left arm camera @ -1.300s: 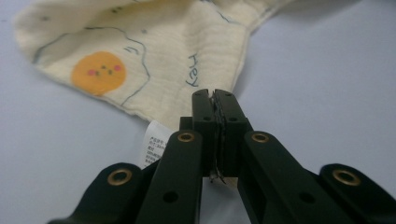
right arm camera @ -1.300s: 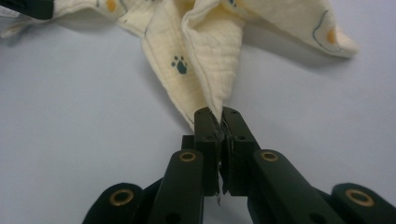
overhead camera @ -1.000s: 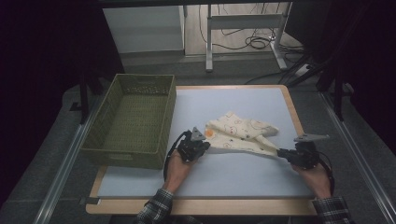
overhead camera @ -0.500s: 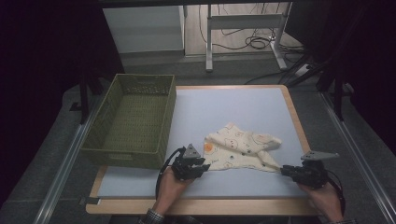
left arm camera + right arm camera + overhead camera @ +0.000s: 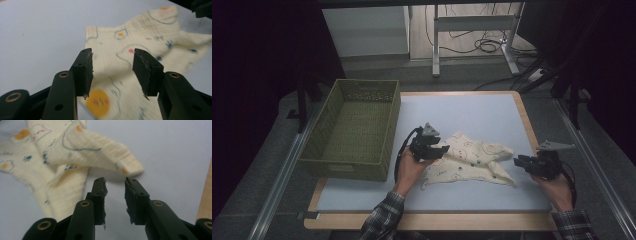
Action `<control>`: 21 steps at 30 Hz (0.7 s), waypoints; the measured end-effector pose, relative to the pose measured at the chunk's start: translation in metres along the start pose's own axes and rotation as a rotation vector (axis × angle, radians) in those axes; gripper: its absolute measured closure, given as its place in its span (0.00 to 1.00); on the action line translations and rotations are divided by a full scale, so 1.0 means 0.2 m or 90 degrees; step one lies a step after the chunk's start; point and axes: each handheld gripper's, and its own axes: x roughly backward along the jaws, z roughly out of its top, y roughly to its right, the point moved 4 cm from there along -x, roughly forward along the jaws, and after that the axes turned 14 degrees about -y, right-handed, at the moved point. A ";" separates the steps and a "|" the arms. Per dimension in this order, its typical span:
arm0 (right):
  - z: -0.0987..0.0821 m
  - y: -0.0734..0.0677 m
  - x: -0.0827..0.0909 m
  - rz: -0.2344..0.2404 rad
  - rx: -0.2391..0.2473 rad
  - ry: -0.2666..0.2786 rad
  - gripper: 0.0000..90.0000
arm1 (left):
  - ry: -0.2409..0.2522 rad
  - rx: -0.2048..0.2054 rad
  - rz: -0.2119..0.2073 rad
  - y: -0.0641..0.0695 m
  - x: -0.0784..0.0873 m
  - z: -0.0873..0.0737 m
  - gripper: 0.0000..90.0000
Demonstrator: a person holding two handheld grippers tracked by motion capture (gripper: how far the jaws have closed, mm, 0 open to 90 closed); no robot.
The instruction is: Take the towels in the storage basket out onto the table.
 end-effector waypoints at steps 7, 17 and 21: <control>0.08 0.04 -0.10 -0.006 0.030 -0.001 0.64 | -0.047 0.008 0.021 -0.11 -0.20 0.11 0.54; 0.09 0.02 -0.21 -0.005 0.057 -0.027 0.84 | -0.092 0.029 0.020 -0.15 -0.37 0.08 0.67; 0.10 0.01 -0.21 0.004 0.059 -0.031 0.97 | -0.088 0.033 -0.017 -0.15 -0.36 0.07 0.95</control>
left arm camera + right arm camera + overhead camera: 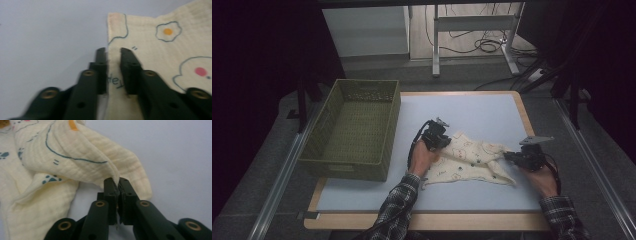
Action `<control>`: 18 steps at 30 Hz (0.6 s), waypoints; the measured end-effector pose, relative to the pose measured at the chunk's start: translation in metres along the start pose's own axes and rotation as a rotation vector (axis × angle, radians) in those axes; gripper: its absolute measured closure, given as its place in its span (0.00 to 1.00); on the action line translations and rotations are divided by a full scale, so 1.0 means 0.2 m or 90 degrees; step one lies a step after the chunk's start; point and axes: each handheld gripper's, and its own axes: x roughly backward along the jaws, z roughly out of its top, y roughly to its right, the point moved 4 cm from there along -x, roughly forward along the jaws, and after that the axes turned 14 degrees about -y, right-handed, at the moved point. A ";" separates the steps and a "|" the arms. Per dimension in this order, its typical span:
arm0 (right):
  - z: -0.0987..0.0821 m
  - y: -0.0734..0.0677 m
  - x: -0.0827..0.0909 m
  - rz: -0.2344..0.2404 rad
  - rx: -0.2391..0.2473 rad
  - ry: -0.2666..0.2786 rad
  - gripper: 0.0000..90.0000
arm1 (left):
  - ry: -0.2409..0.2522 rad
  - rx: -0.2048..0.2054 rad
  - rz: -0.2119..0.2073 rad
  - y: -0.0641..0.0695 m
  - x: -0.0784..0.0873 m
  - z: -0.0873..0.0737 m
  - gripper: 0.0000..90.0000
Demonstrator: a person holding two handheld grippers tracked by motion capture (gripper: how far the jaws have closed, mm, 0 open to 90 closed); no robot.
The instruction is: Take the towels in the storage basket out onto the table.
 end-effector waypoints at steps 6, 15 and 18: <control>0.06 -0.01 0.06 -0.014 0.010 0.011 0.97 | 0.022 -0.008 0.031 0.00 0.04 0.01 0.99; 0.27 0.03 0.12 -0.025 0.004 0.040 0.97 | 0.100 0.019 0.090 -0.10 0.19 0.02 0.99; 0.35 0.05 0.11 -0.025 0.000 0.045 0.97 | 0.122 0.029 0.118 -0.14 0.24 0.03 0.99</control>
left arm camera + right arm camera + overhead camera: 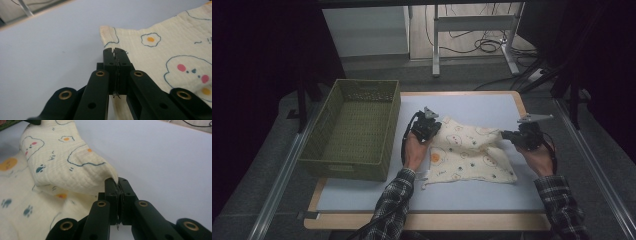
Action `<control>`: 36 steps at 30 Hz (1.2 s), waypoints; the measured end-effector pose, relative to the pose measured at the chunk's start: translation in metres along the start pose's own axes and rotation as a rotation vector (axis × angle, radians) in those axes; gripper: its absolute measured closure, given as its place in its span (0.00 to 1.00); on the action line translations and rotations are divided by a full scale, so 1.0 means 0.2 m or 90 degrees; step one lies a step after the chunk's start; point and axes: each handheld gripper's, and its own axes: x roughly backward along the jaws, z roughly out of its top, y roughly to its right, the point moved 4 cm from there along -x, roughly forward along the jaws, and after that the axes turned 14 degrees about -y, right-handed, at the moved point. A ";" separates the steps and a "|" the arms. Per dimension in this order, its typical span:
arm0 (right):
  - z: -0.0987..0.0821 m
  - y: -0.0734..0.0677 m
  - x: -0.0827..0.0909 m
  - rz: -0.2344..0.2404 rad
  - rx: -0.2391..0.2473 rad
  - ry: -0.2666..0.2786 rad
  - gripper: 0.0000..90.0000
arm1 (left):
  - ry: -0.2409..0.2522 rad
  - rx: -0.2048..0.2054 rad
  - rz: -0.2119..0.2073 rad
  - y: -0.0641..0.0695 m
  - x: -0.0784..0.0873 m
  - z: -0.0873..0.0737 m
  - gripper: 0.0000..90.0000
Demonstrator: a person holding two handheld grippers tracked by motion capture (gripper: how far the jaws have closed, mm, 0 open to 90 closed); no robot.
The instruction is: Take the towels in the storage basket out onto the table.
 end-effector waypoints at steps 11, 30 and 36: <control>0.21 0.08 -0.09 -0.043 -0.032 0.006 0.74 | -0.020 0.059 0.082 -0.12 -0.05 -0.01 0.82; -0.23 -0.06 0.01 0.027 -0.032 -0.031 0.84 | -0.036 0.011 -0.061 0.18 0.11 -0.39 0.49; -0.39 -0.14 0.08 0.037 -0.036 -0.036 0.84 | -0.032 -0.001 -0.096 0.25 0.21 -0.53 0.55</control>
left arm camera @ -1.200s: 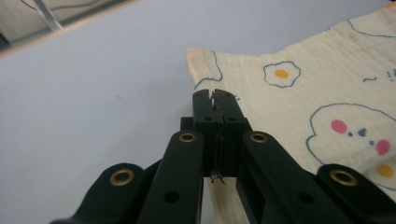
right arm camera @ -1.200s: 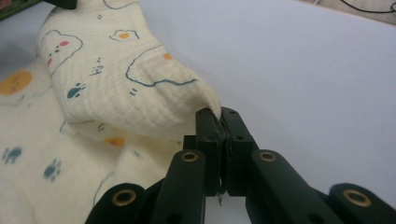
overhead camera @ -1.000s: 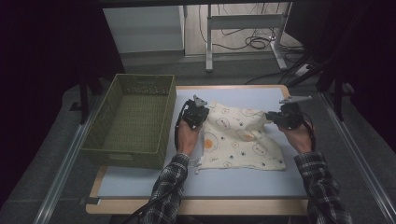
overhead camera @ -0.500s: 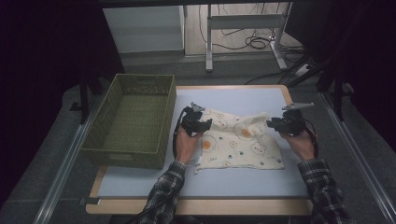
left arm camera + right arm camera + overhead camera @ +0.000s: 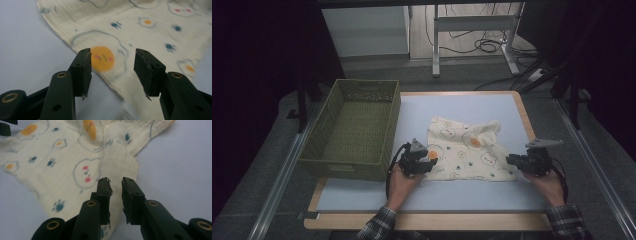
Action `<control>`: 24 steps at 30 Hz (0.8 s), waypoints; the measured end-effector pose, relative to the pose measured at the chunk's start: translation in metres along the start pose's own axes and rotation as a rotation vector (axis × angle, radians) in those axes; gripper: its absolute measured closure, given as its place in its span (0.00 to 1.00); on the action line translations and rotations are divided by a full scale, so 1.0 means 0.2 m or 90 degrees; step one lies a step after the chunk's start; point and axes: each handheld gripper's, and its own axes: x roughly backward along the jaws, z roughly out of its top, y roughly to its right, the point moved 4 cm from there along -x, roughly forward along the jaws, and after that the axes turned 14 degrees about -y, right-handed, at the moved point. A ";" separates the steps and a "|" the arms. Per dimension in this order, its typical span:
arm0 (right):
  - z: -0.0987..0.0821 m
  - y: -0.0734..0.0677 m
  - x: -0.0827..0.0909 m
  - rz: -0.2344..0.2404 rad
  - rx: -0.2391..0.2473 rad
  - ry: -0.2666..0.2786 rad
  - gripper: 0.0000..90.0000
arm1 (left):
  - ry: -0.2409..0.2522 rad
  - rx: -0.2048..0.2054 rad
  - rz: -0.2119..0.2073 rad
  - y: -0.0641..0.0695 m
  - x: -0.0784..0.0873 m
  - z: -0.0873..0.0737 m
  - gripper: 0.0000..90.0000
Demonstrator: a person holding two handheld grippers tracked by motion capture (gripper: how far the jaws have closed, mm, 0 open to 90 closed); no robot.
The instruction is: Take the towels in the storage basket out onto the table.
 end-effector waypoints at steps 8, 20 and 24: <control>-0.19 -0.10 0.05 -0.007 0.001 -0.016 0.76 | -0.025 -0.024 -0.017 0.10 0.03 -0.15 0.56; -0.25 -0.15 0.03 -0.021 0.008 -0.029 0.97 | -0.052 -0.044 -0.027 0.13 0.03 -0.15 0.98; -0.29 -0.19 0.06 -0.006 0.013 -0.030 0.97 | -0.045 -0.039 -0.040 0.13 0.09 -0.17 0.98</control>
